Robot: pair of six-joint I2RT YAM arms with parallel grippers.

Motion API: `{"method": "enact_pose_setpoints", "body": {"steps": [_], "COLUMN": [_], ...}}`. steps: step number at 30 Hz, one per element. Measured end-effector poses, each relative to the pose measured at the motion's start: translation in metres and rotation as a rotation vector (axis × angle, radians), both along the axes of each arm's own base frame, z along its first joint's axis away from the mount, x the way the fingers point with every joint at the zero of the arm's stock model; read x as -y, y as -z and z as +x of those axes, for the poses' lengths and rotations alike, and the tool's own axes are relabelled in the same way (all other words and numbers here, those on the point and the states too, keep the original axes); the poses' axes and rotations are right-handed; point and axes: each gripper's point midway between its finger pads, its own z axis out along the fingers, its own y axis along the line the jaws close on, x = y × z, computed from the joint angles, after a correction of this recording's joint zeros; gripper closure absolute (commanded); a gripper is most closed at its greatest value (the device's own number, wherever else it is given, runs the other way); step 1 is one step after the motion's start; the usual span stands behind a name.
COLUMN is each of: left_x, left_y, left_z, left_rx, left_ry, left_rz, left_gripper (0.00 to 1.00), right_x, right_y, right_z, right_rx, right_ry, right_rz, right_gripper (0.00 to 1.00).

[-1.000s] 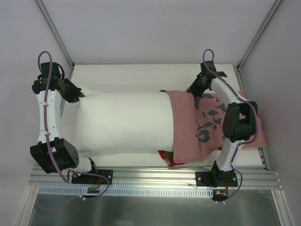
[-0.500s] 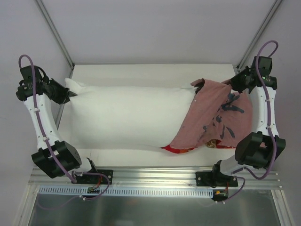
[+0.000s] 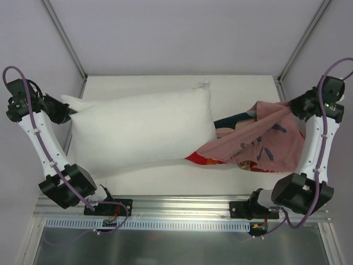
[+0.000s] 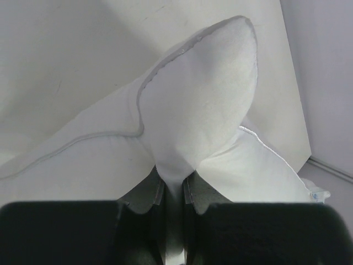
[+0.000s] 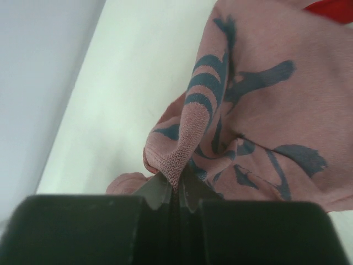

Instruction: Remove the pillowcase from the pillow

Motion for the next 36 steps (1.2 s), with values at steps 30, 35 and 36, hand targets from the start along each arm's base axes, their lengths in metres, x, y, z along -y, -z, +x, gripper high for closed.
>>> {"method": "enact_pose_setpoints", "body": {"steps": [30, 35, 36], "left_x": [0.236, 0.303, 0.312], "left_y": [-0.011, 0.050, 0.064], "left_z": [0.032, 0.023, 0.021], "left_rx": [0.078, -0.047, -0.078], "left_ry": [0.839, 1.076, 1.108], "left_rz": [0.515, 0.640, 0.652], "left_gripper": [0.01, 0.03, 0.07], "right_x": [-0.051, -0.064, -0.067], "right_y": [0.064, 0.104, 0.110], "right_z": [-0.111, -0.140, -0.144], "right_rx": [-0.153, -0.245, -0.259], "right_ry": [-0.282, -0.337, -0.349], "right_rz": [-0.332, -0.287, -0.278], "right_gripper": [0.04, 0.04, 0.04]}}
